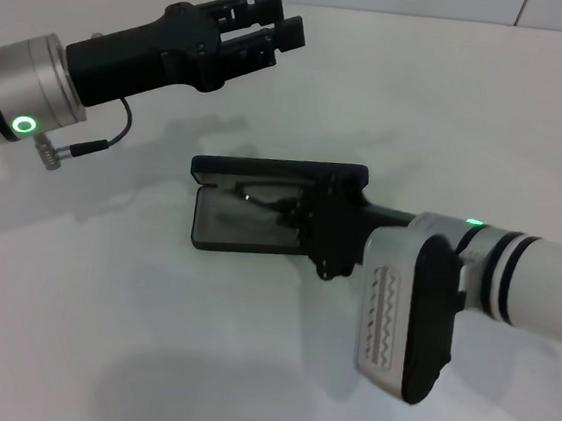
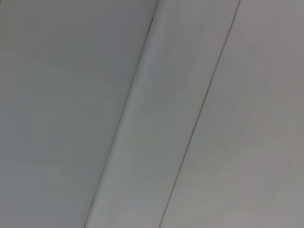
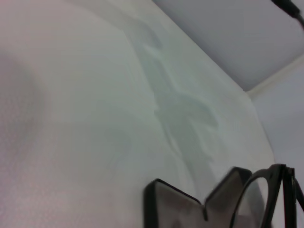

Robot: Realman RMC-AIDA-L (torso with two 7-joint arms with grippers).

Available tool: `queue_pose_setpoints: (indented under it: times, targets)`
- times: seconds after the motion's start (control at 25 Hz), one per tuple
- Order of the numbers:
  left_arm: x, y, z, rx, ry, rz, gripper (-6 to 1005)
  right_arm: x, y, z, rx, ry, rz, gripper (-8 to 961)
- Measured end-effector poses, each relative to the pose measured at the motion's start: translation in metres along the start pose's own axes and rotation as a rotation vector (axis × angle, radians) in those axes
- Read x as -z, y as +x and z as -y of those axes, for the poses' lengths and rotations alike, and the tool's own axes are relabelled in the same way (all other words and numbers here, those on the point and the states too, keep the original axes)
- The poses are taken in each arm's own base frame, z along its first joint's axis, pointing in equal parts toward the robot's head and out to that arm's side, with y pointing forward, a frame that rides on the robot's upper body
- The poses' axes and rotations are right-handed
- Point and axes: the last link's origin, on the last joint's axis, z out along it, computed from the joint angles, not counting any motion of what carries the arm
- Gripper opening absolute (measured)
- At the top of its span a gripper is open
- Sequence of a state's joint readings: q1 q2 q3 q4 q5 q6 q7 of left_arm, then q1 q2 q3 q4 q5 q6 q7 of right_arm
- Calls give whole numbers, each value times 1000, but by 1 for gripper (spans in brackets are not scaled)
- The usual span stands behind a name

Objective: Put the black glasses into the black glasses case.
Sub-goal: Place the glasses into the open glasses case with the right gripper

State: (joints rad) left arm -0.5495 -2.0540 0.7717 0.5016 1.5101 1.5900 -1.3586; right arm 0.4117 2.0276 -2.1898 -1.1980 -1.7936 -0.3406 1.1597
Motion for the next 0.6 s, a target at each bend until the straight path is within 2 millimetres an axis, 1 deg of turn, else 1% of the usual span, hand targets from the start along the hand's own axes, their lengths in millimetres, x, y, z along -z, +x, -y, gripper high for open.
queue_pose_setpoints:
  times: [0.16, 0.36, 0.6]
  targets:
    - [0, 0, 0, -5, 0, 1, 540, -3, 1, -6, 42, -21, -11, 150]
    - [-2, -2, 3, -4, 23, 5, 539, -6, 3, -6, 48, -14, -24, 155]
    - [-6, -4, 3, -5, 26, 15, 539, -9, 1, -8, 60, 18, -34, 161]
